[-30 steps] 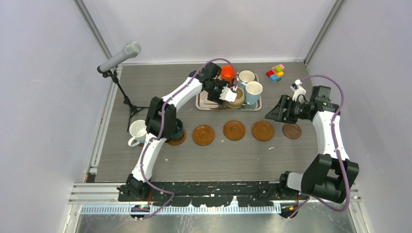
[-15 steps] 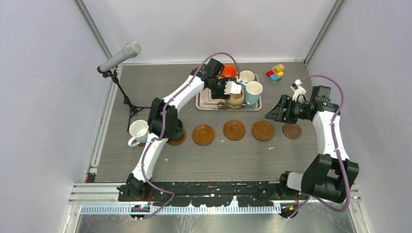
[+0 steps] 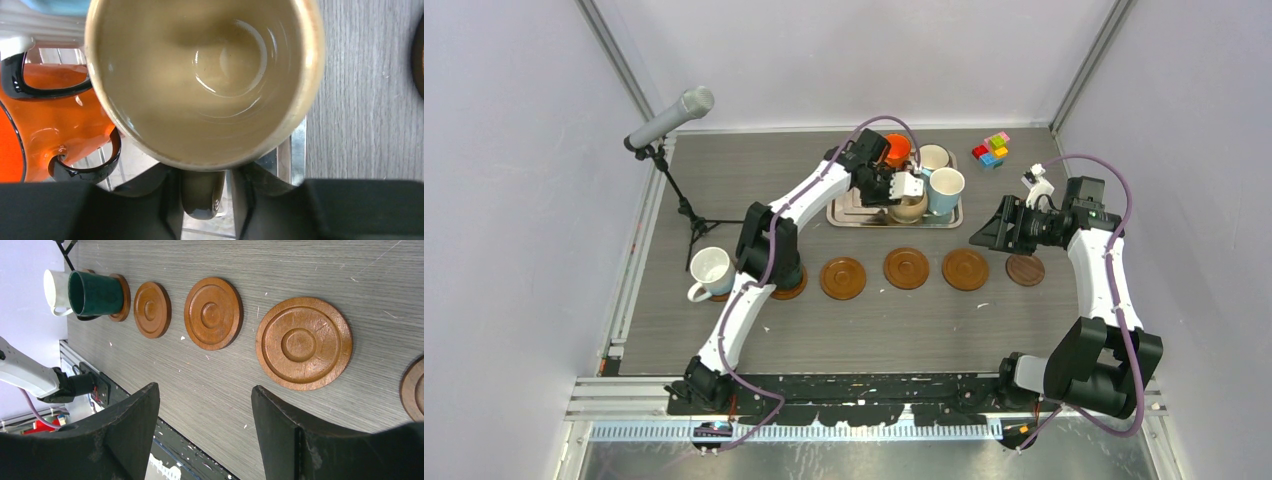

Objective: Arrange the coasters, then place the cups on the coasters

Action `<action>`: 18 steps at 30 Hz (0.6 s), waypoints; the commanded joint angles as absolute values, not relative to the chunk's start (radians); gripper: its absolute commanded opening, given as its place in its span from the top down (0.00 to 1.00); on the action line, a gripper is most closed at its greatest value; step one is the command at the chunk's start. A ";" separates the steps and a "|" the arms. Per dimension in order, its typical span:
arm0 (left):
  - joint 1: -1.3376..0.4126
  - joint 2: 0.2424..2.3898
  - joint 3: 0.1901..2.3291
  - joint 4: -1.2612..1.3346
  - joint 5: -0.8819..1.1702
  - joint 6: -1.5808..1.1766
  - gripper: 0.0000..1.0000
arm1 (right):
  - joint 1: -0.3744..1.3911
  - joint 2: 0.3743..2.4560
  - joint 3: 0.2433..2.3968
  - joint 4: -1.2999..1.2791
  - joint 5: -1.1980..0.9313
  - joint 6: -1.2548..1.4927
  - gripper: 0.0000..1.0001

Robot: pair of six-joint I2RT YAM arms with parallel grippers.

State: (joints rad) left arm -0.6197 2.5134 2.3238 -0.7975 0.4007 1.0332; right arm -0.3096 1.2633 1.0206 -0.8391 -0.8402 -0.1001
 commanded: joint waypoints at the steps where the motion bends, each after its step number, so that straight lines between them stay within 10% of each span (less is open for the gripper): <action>1: -0.632 2.510 2.364 -0.803 0.414 0.990 0.69 | -0.309 1.253 1.031 -0.832 -0.853 -0.107 0.28; 7: -0.621 2.447 2.328 -0.802 0.371 0.880 1.00 | -0.308 1.253 1.031 -0.827 -0.842 -0.103 0.28; 18: -0.589 2.115 1.988 -0.646 0.318 0.455 1.00 | -0.309 1.248 1.032 -0.826 -0.854 -0.099 0.28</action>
